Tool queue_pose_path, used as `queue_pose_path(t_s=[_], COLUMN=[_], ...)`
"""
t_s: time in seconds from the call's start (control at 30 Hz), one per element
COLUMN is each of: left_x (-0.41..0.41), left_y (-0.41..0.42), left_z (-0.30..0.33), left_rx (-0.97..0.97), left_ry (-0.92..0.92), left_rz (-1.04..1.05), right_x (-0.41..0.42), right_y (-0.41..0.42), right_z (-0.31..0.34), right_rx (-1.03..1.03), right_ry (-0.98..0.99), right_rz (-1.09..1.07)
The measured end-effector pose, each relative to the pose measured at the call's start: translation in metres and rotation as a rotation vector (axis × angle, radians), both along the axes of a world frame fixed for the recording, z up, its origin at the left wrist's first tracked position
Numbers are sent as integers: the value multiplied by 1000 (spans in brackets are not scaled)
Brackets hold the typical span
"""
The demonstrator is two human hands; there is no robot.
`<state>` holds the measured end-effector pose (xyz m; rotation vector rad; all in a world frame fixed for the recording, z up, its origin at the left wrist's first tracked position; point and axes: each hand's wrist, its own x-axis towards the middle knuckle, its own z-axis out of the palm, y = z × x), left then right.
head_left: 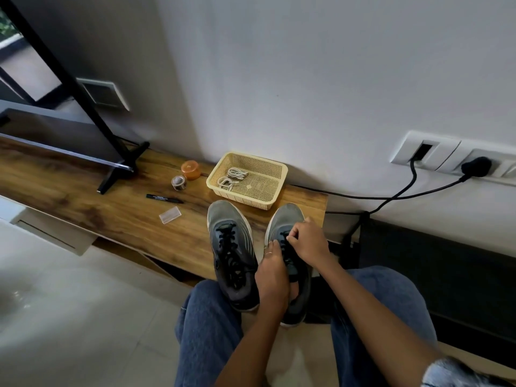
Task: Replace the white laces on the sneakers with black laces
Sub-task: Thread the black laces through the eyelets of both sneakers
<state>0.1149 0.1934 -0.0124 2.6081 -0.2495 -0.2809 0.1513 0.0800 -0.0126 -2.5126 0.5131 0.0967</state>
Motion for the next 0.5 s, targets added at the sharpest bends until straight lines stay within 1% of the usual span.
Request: queue_pose_path(t_s=[0.07,0.27,0.4,0.5], left_x=[0,-1,-1,0], left_y=[0,0,-1,-1], left_z=[-3,-5,-10,-12], left_rx=[-6,-41,-61,-56], left_ry=[-3,-16,-40,-23], left_rz=[14,36,45,37], right_x=[1,-5,-9,-11], right_y=[0,-7,-14,-17], right_z=[2,0,2,4], right_rx=[19,174,251,302], right_ry=[8,-22,-41,-62], right_rz=[23,63,135,166])
